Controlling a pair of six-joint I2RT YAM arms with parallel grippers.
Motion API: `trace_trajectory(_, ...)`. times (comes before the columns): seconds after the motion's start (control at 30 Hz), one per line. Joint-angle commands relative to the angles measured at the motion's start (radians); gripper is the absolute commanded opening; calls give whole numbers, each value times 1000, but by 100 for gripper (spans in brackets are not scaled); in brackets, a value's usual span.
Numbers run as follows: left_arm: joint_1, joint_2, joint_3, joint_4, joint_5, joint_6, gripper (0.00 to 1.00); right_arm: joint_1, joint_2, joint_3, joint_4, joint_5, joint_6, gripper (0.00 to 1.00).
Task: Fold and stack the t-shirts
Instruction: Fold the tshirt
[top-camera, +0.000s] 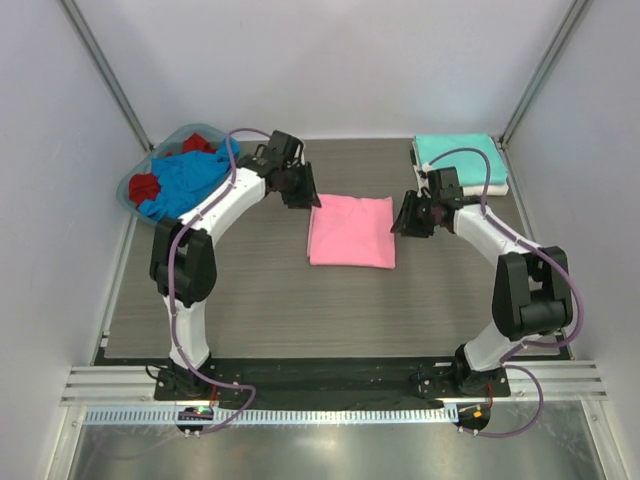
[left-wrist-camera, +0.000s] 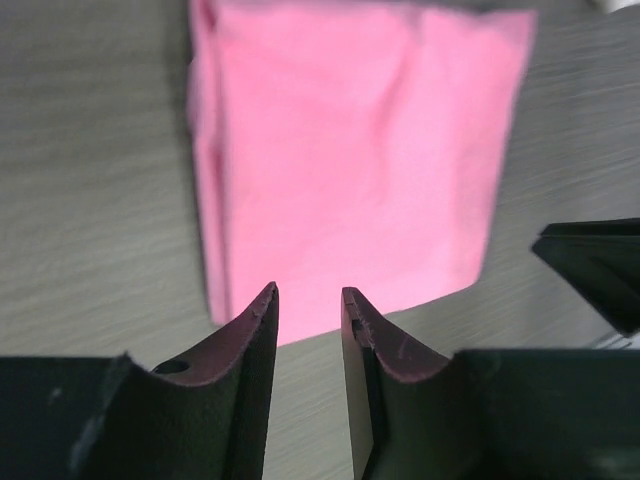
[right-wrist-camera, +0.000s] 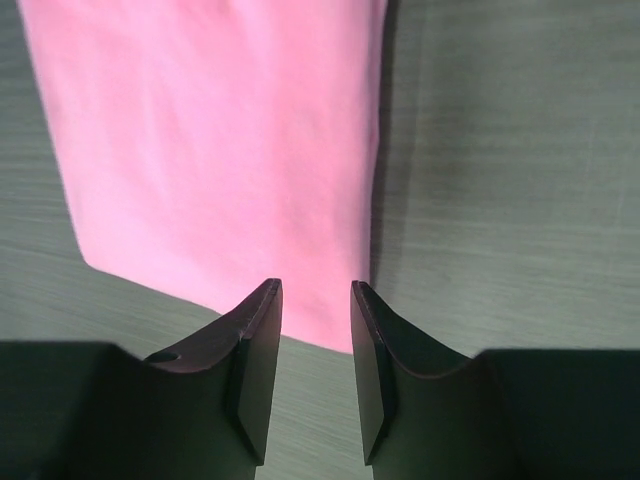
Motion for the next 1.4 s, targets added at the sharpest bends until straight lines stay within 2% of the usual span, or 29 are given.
trace_trajectory(0.0,1,79,112,16,84,44,33,-1,73,134,-3,18,-7,40)
trace_trajectory(0.2,29,318,369,33,196,48,31,-1,246,344,-2,5,-47,31)
trace_trajectory(0.43,90,519,541,111,226,32,34,-10,467,538,1,60,-75,25)
trace_trajectory(0.5,118,564,563,141,285,-12,34,-10,532,582,0,98,-85,24)
trace_trajectory(0.63,127,566,575,194,325,-48,37,-10,558,612,-6,121,-90,23)
trace_trajectory(0.77,138,521,574,196,379,-69,39,-12,510,616,-32,130,-84,24)
trace_trajectory(0.87,142,431,529,178,410,-81,39,-9,426,592,-61,115,-62,28)
trace_trajectory(0.97,129,296,390,159,408,-78,38,8,337,546,-91,54,-39,27)
trace_trajectory(1.1,84,124,157,161,379,-43,37,63,234,404,-91,-18,-16,22)
trace_trajectory(1.13,73,96,59,173,373,-38,36,98,217,373,-65,-37,-12,21)
trace_trajectory(1.27,11,7,-139,237,355,-34,36,178,151,201,34,-107,22,22)
trace_trajectory(1.37,-25,-2,-233,253,303,-19,35,218,162,117,87,-118,44,22)
